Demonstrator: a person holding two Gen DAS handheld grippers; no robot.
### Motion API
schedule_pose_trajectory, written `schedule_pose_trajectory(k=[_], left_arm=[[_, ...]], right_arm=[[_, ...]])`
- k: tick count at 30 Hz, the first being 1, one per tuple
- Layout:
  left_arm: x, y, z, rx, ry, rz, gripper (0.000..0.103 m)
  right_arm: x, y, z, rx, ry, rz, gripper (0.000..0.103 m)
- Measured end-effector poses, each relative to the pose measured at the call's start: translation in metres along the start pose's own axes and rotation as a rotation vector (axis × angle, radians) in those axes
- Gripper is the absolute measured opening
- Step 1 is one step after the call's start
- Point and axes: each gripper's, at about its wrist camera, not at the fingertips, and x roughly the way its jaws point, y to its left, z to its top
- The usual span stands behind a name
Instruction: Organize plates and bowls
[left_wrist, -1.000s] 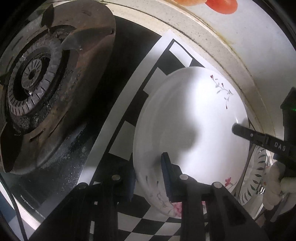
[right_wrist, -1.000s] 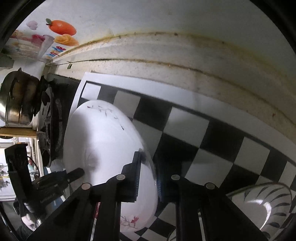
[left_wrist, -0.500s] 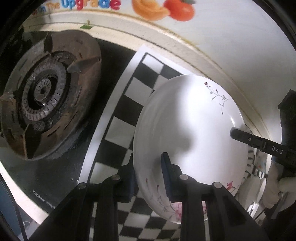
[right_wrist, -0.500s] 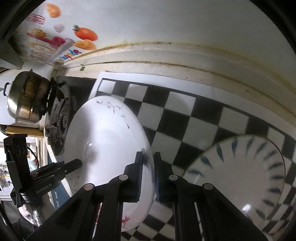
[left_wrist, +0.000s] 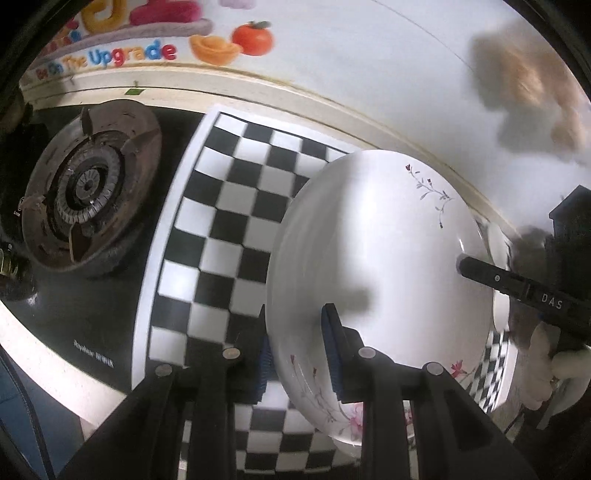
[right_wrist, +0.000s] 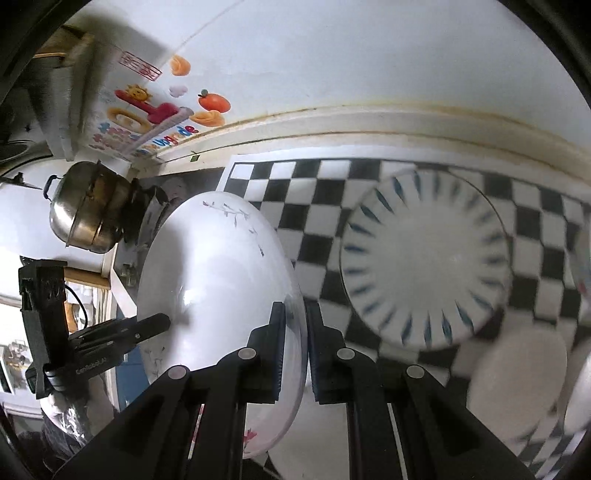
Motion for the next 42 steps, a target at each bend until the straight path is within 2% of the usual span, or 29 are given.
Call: schedule_pose_trajectory(k=[9,15,21,30,34,42], left_arm=[[0.014,-0.042,-0.042,0.089,0.066,-0.033,0.023],[0.044,-0.067,-0.066,0.165,0.132,-0.016,0.023],[0.085,-0.085,-0.083,0.221,0.212,0.015,0.023],[0.122,-0.093,-0.089,0.243,0.278,0.043,0.024],[0.124,-0.090,-0.088,0.239,0.290,0.051,0.024],[0.123,-0.086,-0.090,0.249,0.298,0.071,0.024]], right_arm=[[-0.043,-0.035,-0.101,0.084,-0.058,-0.009,0.013],[-0.038,-0.073,-0.154,0.177,-0.053,-0.023,0.013],[-0.027,-0.109,-0.192,0.251,-0.039,-0.057,0.013],[-0.004,-0.141,-0.213,0.311,0.003,-0.093,0.013],[-0.004,-0.141,-0.210,0.307,-0.001,-0.090,0.013],[0.003,-0.129,-0.208,0.260,0.025,-0.141,0.013]])
